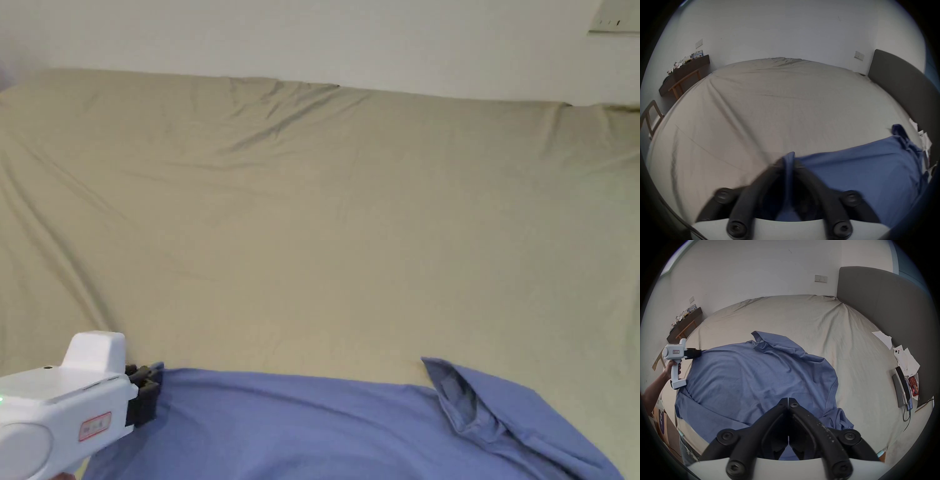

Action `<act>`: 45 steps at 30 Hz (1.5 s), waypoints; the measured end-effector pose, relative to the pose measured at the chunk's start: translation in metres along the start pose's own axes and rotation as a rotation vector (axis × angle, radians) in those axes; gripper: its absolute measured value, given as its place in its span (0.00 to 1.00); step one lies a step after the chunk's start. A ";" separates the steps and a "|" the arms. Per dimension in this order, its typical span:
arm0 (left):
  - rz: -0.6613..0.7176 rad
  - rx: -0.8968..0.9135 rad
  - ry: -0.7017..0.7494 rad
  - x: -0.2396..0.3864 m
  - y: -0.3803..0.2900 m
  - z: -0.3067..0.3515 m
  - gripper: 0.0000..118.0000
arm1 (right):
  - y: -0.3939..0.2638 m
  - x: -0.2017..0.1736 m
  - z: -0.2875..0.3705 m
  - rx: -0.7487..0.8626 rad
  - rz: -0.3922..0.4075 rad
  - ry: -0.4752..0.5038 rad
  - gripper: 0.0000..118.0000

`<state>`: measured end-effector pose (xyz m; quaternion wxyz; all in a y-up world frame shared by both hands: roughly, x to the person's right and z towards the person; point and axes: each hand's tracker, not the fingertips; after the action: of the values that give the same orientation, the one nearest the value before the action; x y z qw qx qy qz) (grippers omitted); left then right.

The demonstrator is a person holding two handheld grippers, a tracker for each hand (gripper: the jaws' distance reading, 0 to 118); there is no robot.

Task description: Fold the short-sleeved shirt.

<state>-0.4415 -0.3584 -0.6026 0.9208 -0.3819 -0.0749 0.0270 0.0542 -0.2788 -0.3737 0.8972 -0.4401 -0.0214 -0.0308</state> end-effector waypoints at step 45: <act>-0.018 -0.012 0.062 0.026 0.002 0.069 0.03 | 0.125 0.071 -0.136 -0.043 0.093 0.114 0.02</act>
<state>-0.4272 -0.3055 -0.5528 0.9205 -0.3875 -0.0498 0.0064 0.1353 -0.3122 -0.5508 0.8878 -0.4571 0.0508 -0.0148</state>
